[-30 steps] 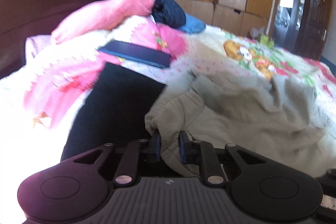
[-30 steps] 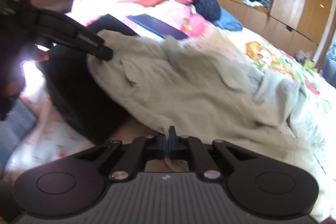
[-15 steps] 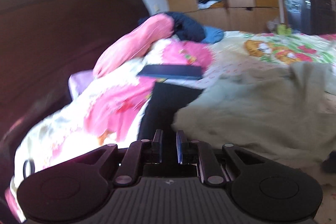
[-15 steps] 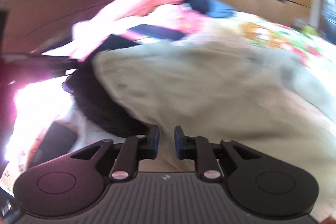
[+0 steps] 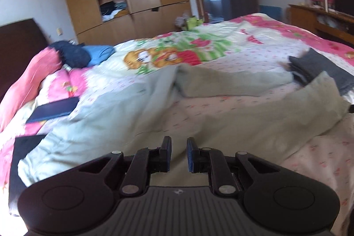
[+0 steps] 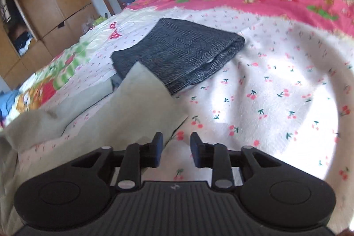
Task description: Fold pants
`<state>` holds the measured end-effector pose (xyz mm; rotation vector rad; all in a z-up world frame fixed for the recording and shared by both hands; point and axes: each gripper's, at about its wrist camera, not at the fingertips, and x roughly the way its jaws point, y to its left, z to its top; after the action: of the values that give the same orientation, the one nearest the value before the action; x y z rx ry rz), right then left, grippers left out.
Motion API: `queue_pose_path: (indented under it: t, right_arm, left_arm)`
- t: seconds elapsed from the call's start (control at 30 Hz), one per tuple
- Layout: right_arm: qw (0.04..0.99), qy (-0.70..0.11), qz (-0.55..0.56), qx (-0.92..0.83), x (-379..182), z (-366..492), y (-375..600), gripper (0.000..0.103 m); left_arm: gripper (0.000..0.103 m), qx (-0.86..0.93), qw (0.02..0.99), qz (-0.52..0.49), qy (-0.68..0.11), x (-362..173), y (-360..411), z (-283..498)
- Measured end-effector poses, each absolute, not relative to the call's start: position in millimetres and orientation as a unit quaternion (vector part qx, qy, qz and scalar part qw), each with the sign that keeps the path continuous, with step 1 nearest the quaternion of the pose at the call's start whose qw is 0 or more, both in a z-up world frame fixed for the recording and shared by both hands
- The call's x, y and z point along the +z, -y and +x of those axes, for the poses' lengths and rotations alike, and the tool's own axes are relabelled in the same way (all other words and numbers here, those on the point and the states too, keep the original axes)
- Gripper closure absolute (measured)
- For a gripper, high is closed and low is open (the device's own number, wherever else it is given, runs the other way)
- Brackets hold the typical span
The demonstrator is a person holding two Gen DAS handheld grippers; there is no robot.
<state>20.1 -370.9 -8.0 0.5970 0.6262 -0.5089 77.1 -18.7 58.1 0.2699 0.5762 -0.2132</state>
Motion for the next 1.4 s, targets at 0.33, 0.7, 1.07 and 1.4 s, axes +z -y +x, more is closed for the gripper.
queue_pose_path:
  t: [0.33,0.7,1.07,1.4]
  right_arm:
    - [0.883,-0.229,0.38,-0.156,-7,-10,417,0.098]
    - [0.931,-0.25,0.188,-0.19,44,-12,389,0.09]
    - [0.929,-0.356,-0.04,0.094,28,276,231,0.063]
    - [0.851,-0.472,-0.106,0.204,9,382,178,0.062]
  left_arm:
    - [0.065,-0.123,0.944,0.155,-0.265,108,107,52]
    - [0.057,-0.146,0.936,0.168,-0.271,97,48,111]
    - [0.05,-0.085,0.926,0.225,-0.292,59,-121,303]
    - [0.049,-0.162,0.864,0.224,-0.421,19,-167,389]
